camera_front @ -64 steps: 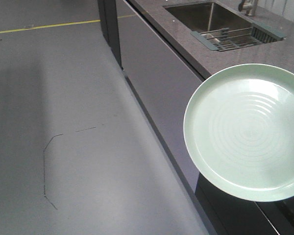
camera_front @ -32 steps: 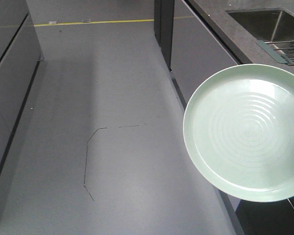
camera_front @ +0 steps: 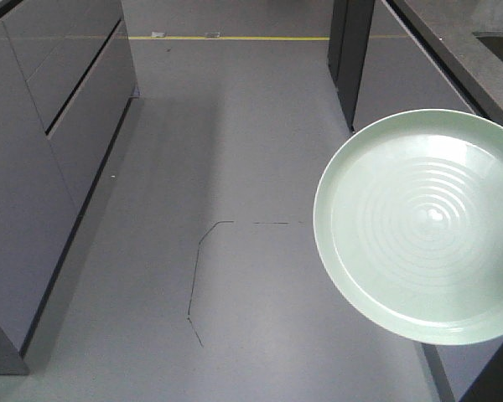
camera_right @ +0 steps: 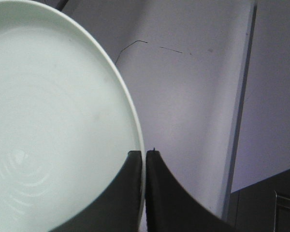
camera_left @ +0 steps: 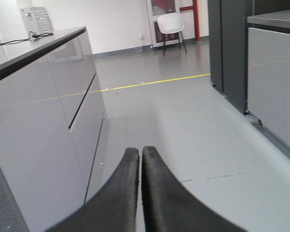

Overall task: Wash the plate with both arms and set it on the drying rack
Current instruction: 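Drive the base away from the counter holding the plate in the right gripper, then drive along the aisle carrying the plate in the right gripper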

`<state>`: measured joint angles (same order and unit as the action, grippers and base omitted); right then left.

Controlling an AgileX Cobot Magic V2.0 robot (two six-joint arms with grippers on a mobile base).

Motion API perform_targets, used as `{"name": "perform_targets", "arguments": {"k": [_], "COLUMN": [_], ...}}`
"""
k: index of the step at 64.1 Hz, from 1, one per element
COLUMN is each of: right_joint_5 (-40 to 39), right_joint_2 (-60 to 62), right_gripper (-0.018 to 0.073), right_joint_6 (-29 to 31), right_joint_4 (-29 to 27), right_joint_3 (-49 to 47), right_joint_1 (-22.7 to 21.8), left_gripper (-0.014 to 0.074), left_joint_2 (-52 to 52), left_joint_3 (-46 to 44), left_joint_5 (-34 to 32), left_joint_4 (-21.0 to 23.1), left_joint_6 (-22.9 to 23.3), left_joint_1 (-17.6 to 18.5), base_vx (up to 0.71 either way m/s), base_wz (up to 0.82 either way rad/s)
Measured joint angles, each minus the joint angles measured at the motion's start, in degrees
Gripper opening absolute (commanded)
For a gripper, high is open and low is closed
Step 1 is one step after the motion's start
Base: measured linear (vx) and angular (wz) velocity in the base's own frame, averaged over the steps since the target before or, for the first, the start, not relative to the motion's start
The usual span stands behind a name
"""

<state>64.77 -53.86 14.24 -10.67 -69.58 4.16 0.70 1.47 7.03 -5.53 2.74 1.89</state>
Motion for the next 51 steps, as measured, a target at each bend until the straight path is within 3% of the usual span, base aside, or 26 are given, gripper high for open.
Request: {"name": "perform_targets", "arguments": {"k": [51], "right_joint_5": [0.1], "right_joint_2": [0.0], "right_gripper": [-0.0008], "right_joint_6": [0.0], "right_joint_4": [0.0], "right_joint_3": [0.0], "right_joint_1": [0.0], "left_gripper": [0.0003], "left_joint_2": [0.0], "left_joint_3": [0.0], "left_joint_5": [0.0], "left_joint_4": [0.0], "left_joint_6": [0.0], "left_joint_1": [0.0], "base_vx": [0.09], "base_wz": [0.25]}}
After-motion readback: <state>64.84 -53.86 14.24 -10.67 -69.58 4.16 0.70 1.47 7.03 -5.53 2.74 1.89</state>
